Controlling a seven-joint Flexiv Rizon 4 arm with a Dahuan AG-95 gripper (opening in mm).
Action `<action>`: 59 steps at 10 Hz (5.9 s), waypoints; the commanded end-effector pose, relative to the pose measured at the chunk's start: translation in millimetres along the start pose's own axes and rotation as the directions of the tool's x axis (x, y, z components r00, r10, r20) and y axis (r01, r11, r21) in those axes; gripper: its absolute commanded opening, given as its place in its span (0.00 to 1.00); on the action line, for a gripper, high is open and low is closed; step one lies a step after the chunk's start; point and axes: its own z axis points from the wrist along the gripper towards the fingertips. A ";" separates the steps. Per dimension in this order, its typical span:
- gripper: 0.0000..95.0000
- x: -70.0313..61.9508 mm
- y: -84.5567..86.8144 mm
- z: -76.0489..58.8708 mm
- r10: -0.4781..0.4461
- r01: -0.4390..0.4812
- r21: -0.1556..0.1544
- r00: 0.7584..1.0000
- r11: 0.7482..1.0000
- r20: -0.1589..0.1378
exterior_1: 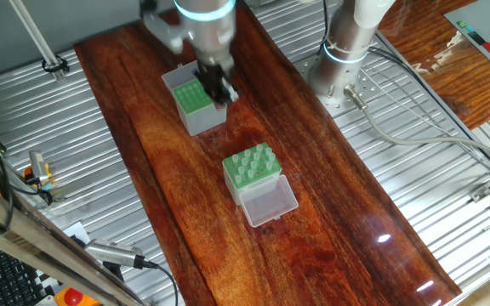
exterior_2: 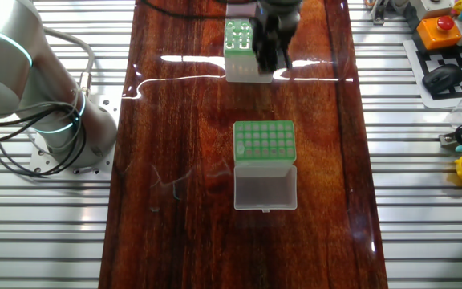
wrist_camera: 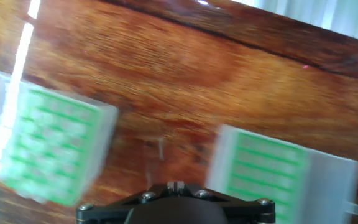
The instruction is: Transfer all large pipette tips from one holder to another
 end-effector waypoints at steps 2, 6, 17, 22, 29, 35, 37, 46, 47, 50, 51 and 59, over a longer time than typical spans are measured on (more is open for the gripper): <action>0.00 -5.4 14.4 6.0 -0.025 0.025 0.002 0.999 1.000 -0.022; 0.00 -32.9 80.3 24.4 0.031 -0.031 -0.004 0.999 0.999 -0.022; 0.20 -65.2 119.7 42.3 0.067 -0.067 -0.077 0.998 0.995 0.005; 0.20 -82.1 123.4 47.4 0.100 -0.099 -0.077 0.995 0.992 -0.001; 0.20 -71.9 123.1 58.6 0.083 -0.083 -0.058 0.997 0.995 -0.001; 0.00 -73.0 129.4 48.9 0.069 -0.069 -0.048 0.998 0.996 0.002; 0.00 -70.3 129.2 34.1 0.058 -0.058 -0.048 0.998 0.997 0.005; 0.00 -58.5 109.7 -49.9 -0.007 0.008 -0.058 1.000 0.998 0.014; 0.00 -58.1 112.7 -56.6 -0.006 0.007 -0.055 1.000 0.998 0.014; 0.00 -59.2 118.8 -75.8 -0.011 0.012 -0.055 1.000 0.998 0.011; 0.00 -57.7 118.8 -81.0 -0.024 0.025 -0.054 1.000 0.998 0.012; 0.00 -55.5 117.5 -84.6 -0.017 0.017 -0.010 1.000 1.000 -0.001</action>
